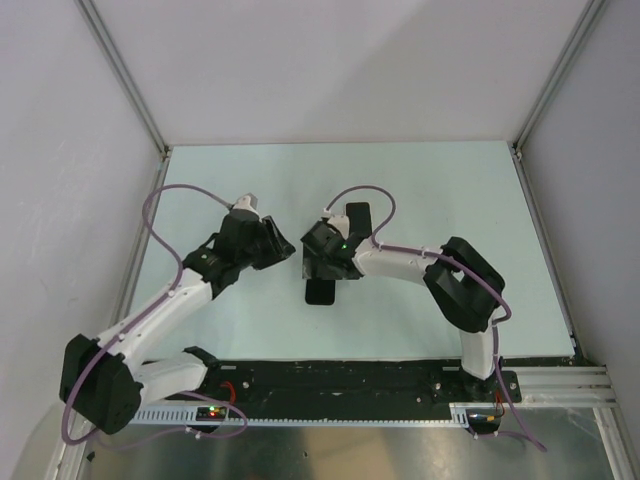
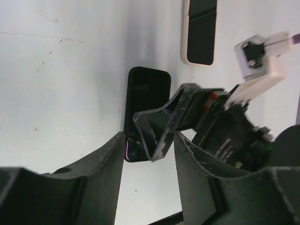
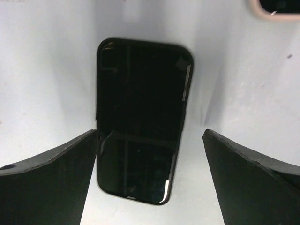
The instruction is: Put the phone into the phone case
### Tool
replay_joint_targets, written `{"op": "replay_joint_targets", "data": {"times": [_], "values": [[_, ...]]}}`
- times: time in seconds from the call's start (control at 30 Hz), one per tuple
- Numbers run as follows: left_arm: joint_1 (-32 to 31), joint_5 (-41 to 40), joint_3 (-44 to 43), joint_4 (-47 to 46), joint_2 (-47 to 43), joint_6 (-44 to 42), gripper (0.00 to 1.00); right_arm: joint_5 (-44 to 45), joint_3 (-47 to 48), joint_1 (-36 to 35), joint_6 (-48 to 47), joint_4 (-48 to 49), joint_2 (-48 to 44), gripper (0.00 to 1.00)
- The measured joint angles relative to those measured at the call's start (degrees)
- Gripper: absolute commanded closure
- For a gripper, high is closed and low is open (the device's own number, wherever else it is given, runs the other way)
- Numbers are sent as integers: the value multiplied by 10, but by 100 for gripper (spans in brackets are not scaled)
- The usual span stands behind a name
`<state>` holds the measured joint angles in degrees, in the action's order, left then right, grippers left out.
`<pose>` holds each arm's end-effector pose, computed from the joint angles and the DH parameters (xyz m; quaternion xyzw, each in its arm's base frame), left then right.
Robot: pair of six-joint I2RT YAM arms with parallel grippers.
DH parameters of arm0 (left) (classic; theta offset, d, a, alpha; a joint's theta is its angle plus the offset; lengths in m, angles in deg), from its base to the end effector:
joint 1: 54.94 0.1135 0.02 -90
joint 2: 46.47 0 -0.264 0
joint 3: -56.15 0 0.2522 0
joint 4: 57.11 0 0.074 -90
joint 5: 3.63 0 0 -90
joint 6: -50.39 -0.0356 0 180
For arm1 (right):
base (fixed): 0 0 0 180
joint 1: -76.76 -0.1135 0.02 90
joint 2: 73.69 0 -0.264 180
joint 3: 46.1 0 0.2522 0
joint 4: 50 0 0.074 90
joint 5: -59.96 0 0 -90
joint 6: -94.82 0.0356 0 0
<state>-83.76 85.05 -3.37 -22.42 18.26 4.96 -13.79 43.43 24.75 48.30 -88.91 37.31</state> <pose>0.2129 -0.1162 0.2590 -0.1289 0.8967 -0.2446 0.3457 0.2558 0.3113 0.1736 -0.0352 0.9571 0.0954 0.2713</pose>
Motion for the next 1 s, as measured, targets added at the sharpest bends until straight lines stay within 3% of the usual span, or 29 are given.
{"op": "replay_joint_targets", "data": {"times": [0.33,0.73,0.8,1.0], "values": [[9,8,12,30,-52,-6,48,37,12,-33,68,-11,17,1],[16,19,14,43,-58,-18,49,95,111,-60,50,-83,89,2],[19,20,15,50,-58,-21,49,103,116,-63,45,-90,95,7],[20,21,17,59,-58,-25,49,122,109,-68,37,-89,93,49]]}}
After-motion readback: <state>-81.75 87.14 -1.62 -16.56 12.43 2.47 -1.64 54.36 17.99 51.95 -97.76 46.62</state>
